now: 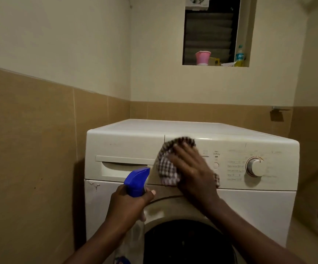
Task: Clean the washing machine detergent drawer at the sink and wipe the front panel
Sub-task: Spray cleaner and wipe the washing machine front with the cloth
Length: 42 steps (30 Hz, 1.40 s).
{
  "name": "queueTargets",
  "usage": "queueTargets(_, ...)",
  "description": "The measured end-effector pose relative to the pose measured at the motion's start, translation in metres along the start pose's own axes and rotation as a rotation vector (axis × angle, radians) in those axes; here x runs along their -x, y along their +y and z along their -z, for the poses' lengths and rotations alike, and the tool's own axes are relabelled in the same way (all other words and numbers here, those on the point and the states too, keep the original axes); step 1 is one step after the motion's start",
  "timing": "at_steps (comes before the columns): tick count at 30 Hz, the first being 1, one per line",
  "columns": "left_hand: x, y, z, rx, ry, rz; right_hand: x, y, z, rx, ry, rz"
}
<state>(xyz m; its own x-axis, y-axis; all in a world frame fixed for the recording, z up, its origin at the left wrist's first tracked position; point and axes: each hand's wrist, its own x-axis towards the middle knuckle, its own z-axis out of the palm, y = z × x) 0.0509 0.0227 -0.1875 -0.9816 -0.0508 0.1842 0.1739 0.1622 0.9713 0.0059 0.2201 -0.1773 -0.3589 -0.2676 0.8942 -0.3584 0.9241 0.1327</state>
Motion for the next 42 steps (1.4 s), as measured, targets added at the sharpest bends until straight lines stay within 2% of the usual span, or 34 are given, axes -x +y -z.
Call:
queueTargets(3, -0.001, 0.009, -0.001, 0.039, 0.004, -0.040, 0.048, -0.003, -0.015, -0.032, -0.086, 0.203)
queueTargets(5, -0.003, 0.013, -0.002, 0.052, 0.007, -0.074, 0.042, 0.002, -0.015, -0.061, -0.086, 0.233)
queueTargets(7, -0.003, 0.016, -0.002, 0.052, 0.012, -0.090, 0.014, 0.002, -0.009, -0.086, -0.059, 0.189)
queueTargets(10, -0.001, 0.017, -0.002, 0.066, 0.024, -0.094, -0.037, 0.001, 0.002, -0.085, 0.010, 0.019)
queueTargets(13, 0.002, 0.018, -0.003, 0.082, 0.050, -0.104, -0.039, -0.003, 0.003, -0.082, 0.024, -0.116)
queueTargets(15, 0.002, 0.019, -0.003, 0.079, 0.063, -0.109, -0.007, -0.013, -0.004, -0.088, 0.000, -0.097)
queueTargets(18, -0.001, 0.017, -0.004, 0.064, 0.061, -0.113, 0.045, -0.021, -0.018, -0.122, -0.024, 0.065)
queueTargets(20, -0.001, 0.016, -0.004, 0.062, 0.060, -0.116, 0.045, -0.012, -0.017, -0.117, -0.039, 0.133)
queueTargets(22, -0.001, 0.015, -0.004, 0.063, 0.041, -0.111, 0.019, -0.004, -0.011, -0.087, -0.024, 0.104)
queueTargets(25, 0.001, 0.015, -0.007, 0.064, 0.008, -0.098, -0.022, 0.004, 0.005, -0.080, 0.011, -0.096)
queueTargets(27, 0.003, 0.017, -0.011, 0.053, -0.009, -0.098, -0.025, 0.000, 0.010, -0.090, -0.012, -0.137)
queueTargets(33, 0.002, 0.027, -0.025, 0.085, -0.001, -0.118, 0.058, -0.002, 0.007, -0.035, -0.120, 0.067)
queueTargets(35, 0.003, 0.029, -0.031, 0.066, -0.012, -0.133, 0.053, 0.012, 0.020, -0.030, -0.069, 0.060)
queueTargets(37, 0.004, 0.032, -0.037, 0.031, -0.054, -0.140, 0.033, 0.027, 0.039, -0.063, 0.016, -0.102)
queueTargets(40, 0.005, 0.036, -0.048, 0.013, -0.105, -0.116, -0.003, 0.057, 0.084, -0.185, 0.274, -0.412)
queueTargets(42, 0.004, 0.042, -0.057, 0.024, -0.119, -0.108, -0.020, 0.075, 0.117, -0.224, 0.473, -0.510)
